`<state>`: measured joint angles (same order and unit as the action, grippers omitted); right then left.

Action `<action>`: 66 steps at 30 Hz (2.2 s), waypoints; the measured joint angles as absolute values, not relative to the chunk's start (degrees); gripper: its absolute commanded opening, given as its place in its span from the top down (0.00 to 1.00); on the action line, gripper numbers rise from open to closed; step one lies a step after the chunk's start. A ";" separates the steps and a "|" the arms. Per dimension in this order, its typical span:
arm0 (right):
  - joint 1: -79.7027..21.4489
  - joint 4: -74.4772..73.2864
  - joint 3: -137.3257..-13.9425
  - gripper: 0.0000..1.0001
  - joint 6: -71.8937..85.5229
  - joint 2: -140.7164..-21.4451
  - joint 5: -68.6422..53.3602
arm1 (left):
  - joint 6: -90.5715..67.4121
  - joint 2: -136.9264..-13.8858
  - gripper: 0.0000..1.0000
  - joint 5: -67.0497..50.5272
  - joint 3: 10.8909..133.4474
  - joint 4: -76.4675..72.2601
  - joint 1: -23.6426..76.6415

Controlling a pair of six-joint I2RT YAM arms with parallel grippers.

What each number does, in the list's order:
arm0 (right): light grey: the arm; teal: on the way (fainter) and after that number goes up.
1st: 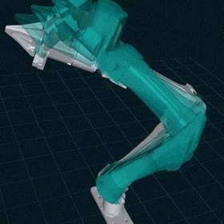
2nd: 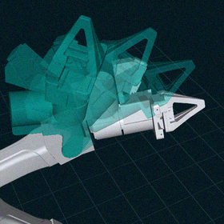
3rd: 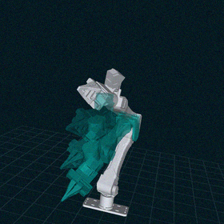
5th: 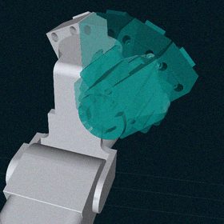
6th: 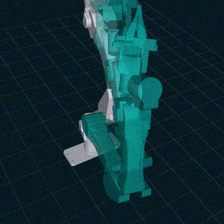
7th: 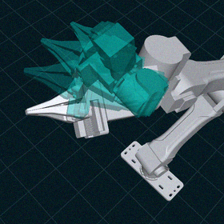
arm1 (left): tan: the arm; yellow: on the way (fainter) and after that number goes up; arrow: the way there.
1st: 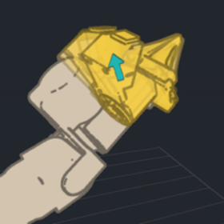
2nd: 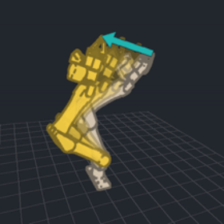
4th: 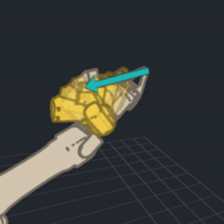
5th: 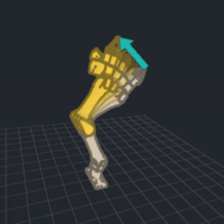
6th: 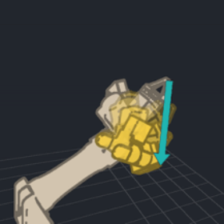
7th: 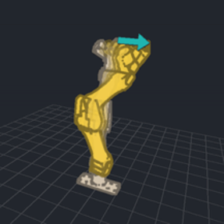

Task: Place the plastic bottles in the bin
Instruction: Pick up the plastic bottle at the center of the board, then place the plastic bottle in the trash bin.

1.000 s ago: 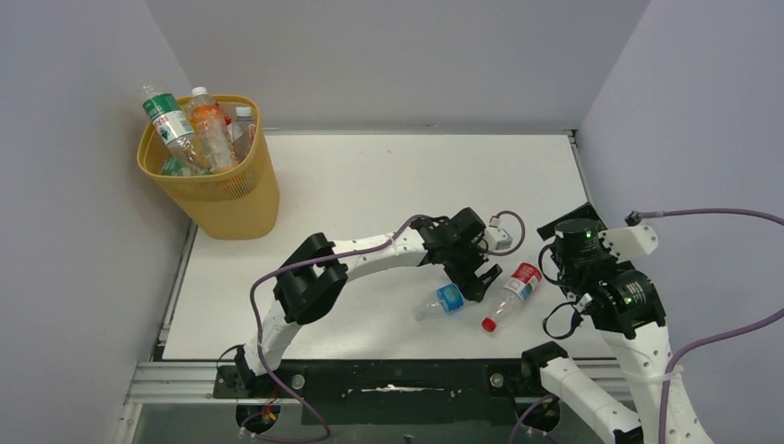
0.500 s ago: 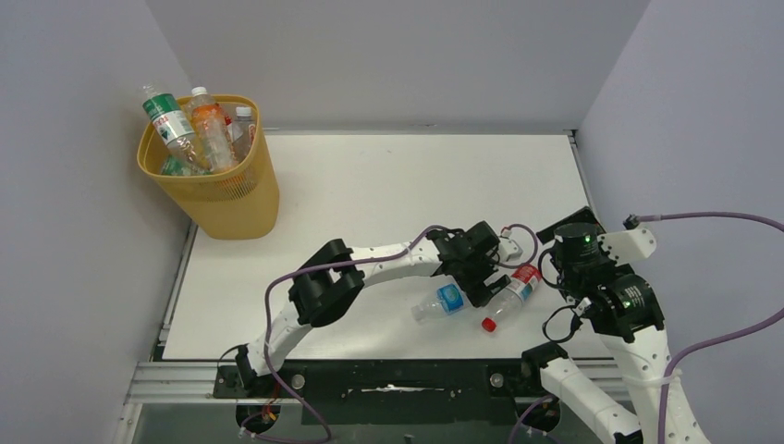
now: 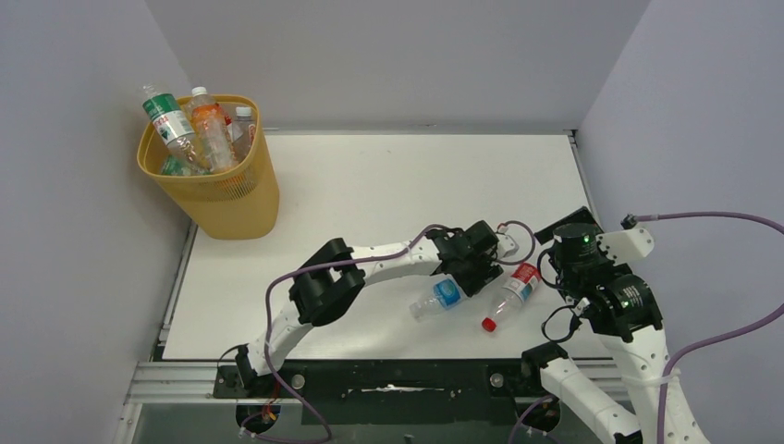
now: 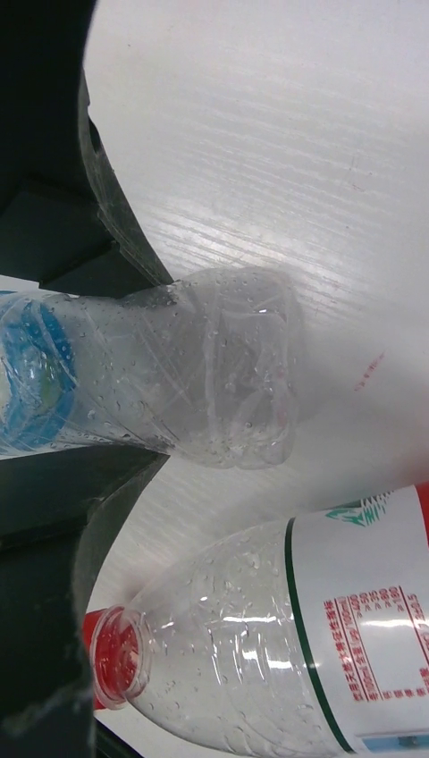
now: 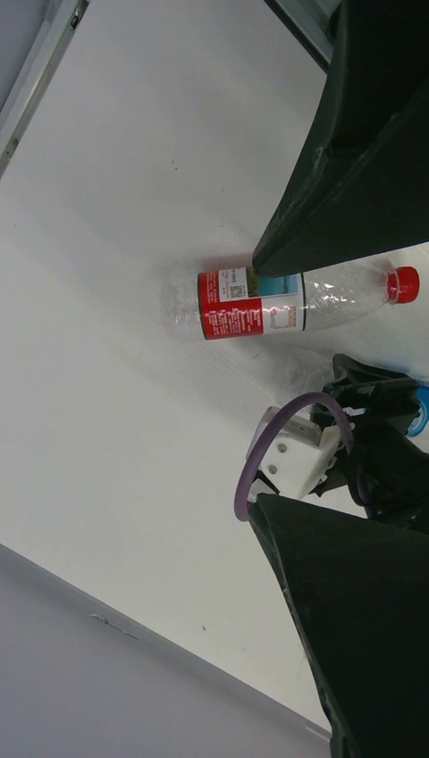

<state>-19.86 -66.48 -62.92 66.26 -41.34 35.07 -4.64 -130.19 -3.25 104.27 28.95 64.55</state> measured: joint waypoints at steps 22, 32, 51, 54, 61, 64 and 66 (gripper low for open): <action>-19.86 -63.35 -59.86 0.02 65.17 -40.75 31.97 | -4.23 -117.49 0.51 -1.08 99.77 31.00 54.41; -19.86 -62.02 -58.94 0.02 64.75 -40.75 30.59 | -4.21 -114.19 0.51 -1.04 99.11 31.05 50.28; -19.86 -56.82 -57.14 0.02 61.93 -44.18 27.57 | -2.76 -102.24 0.50 -1.48 108.71 37.28 27.29; -19.86 -55.68 -57.08 0.02 61.47 -45.50 26.52 | -2.79 -100.64 0.50 -3.07 115.37 37.89 21.17; -19.86 -51.29 -54.46 0.02 58.74 -46.30 21.91 | -4.69 -99.22 0.52 -8.84 128.81 36.60 3.29; -19.86 -48.53 -52.88 0.02 57.28 -45.65 19.59 | -5.32 -99.24 0.52 -9.67 131.66 36.23 -0.82; -19.86 -47.18 -51.81 0.02 56.49 -44.93 18.33 | -5.32 -99.24 0.52 -9.82 132.31 35.64 -1.91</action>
<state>-19.86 -47.18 -51.81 56.49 -44.93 18.33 -5.32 -99.24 -9.82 132.31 35.64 -1.91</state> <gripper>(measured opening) 0.979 0.483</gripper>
